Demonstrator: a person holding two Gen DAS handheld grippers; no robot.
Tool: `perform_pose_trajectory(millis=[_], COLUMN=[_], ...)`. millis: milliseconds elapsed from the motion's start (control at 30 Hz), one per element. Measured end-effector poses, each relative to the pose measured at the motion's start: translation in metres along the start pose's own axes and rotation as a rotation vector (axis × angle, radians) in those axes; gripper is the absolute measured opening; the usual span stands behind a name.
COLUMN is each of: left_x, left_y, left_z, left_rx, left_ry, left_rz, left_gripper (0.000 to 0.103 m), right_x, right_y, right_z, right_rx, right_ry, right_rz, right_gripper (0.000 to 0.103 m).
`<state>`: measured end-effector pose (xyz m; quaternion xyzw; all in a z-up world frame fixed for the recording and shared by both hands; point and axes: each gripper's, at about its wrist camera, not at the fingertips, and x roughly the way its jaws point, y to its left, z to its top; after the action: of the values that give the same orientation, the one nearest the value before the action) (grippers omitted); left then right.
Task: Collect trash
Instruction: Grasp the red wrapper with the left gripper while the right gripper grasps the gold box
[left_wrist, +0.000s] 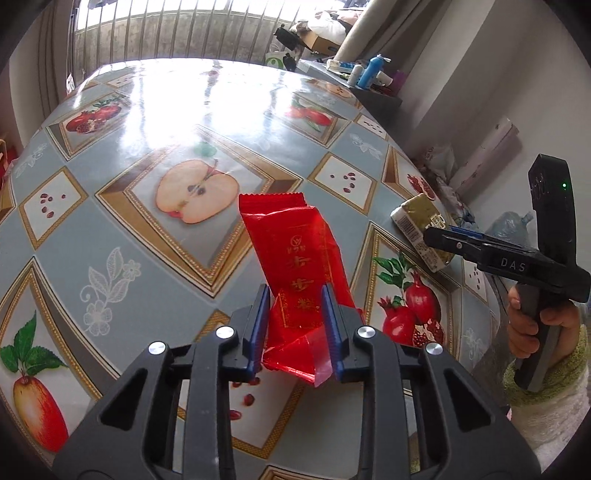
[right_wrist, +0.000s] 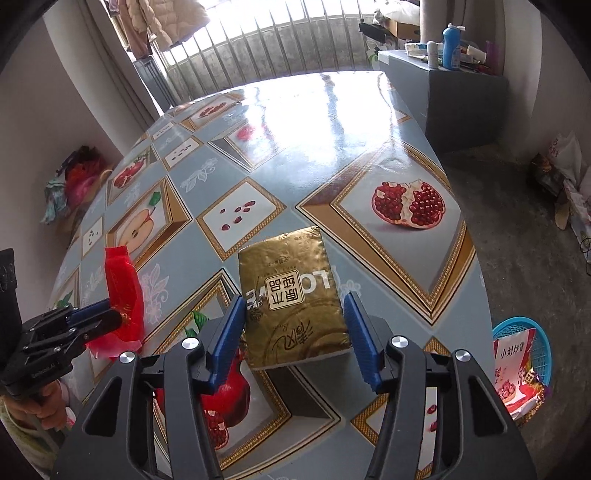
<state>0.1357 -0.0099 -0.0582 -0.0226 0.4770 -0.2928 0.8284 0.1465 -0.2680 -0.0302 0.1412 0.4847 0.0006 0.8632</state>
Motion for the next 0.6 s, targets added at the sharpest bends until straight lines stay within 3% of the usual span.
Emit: perform_pose_trajectory(millis=[333,400,600], left_x=[-0.001,-0.002,0.005], left_y=[-0.031,-0.029,-0.019], left_z=[-0.018,-0.017,-0.003], left_rx=[0.027,0.009,-0.037], left_ry=[0.057,0.054,0.044], left_rz=[-0.083,-0.085,-0.07], left_gripper=[0.029,0.038,0.038], right_x=[-0.031,-0.033,-0.03], right_y=[-0.016,-0.017,-0.018], right_z=[-0.045,-0.048,-0.047], right_rx=[0.103,0.107,0.116], right_ry=[0.015,0.011,0.011], right_rz=[-0.013,-0.011,0.003], right_gripper=[0.054,0.054,0.054])
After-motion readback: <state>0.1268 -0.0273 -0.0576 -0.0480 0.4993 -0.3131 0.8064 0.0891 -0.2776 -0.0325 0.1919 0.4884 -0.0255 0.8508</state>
